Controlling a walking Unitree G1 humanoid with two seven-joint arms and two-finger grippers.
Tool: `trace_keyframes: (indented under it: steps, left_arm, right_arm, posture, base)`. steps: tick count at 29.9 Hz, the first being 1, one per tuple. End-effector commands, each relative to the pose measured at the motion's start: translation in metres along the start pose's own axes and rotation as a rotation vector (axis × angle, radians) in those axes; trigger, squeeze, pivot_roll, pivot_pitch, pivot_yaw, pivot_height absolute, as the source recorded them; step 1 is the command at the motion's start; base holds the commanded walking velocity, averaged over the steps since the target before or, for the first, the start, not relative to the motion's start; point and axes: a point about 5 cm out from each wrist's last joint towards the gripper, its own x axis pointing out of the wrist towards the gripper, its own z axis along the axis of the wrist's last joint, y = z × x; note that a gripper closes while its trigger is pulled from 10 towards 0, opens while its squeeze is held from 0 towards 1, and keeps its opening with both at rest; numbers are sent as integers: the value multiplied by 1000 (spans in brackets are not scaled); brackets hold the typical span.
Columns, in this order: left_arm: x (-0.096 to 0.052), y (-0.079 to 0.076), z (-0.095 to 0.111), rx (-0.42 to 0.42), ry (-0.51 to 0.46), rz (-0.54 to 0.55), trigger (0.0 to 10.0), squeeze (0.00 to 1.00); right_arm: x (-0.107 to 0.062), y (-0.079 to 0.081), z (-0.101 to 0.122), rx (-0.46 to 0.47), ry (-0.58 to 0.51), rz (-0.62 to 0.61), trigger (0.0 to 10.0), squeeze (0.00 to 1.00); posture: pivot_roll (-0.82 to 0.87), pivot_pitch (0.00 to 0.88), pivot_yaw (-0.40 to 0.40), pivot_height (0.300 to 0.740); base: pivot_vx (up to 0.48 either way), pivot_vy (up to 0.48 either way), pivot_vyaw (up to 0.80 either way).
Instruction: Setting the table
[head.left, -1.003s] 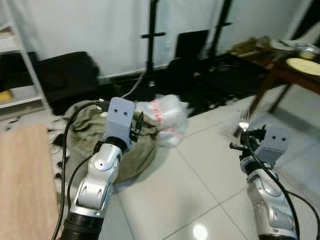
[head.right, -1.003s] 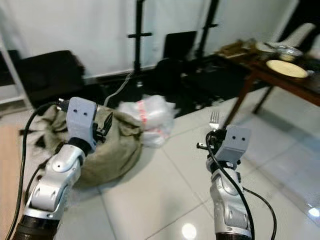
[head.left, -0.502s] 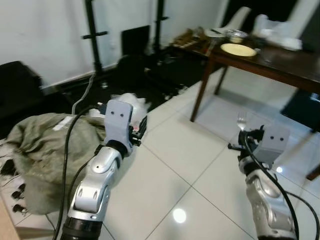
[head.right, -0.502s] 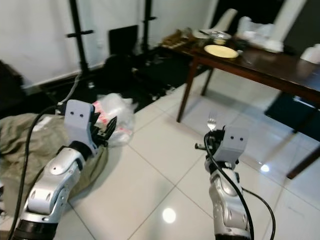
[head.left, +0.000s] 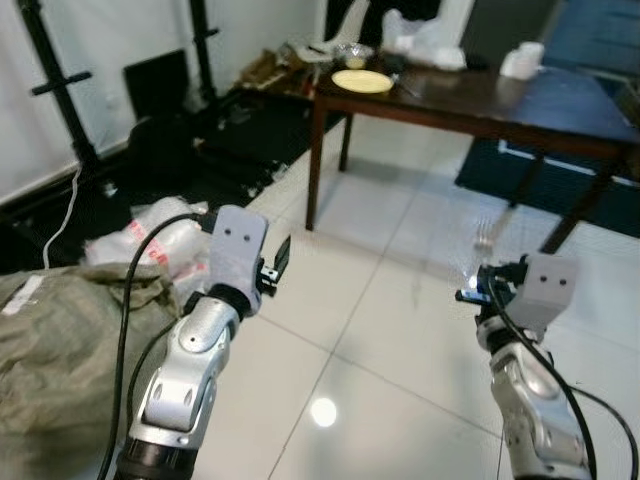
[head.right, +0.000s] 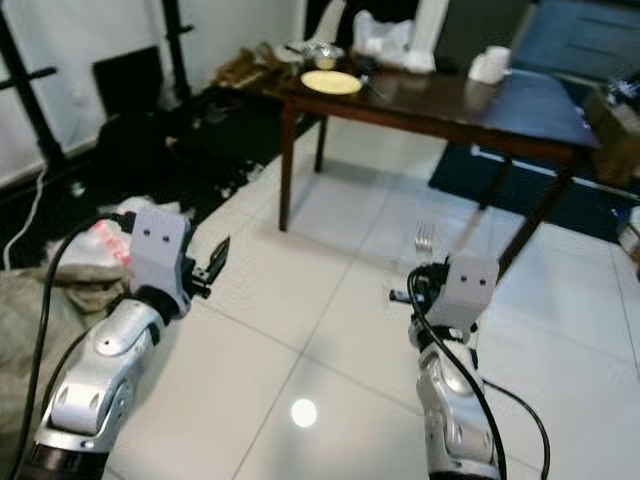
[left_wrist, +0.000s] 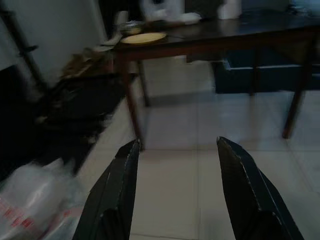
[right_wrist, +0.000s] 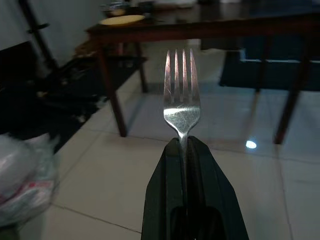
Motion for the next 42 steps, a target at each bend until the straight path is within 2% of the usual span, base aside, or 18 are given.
trace_keyframes:
  steps: [1,12,27,31,32,33,42]
  left_arm:
    - [0,-4,0,10,-5,-23,10000,0]
    - [1,-5,2,-19,-17,-29,10000,0]
    - [5,-7,5,5,-44,-28,10000,0]
    - [5,-7,5,14,-49,-18,10000,0]
    - [6,-7,2,59,-42,4,10000,0]
    - [6,-8,1,64,-42,8,10000,0]
    - [5,-20,3,54,-57,-16,10000,0]
  right_arm:
    - [0,-2,1,-1,-3,-10,10000,0]
    - [0,-3,1,0,-2,-13,10000,0]
    - [1,-3,2,5,-5,-16,10000,0]
    - [2,0,3,17,-9,5,10000,0]
    - [0,7,2,23,-4,46,10000,0]
    - [0,11,1,23,-3,67,10000,0]
    - [-4,24,-3,37,11,127,10000,0]
  posture:
    - [-70,0,44,740]
    - [-71,0,44,740]
    - [-76,0,46,740]
    - [-77,0,46,740]
    - [-76,0,45,740]
    - [-78,0,44,740]
    - [-77,0,42,740]
  base:
    - [0,0,-781]
    - [0,0,-781]
    - [0,0,-781]
    - [70,0,-675]
    - [431,0,0]
    - [480,0,0]
    - [480,0,0]
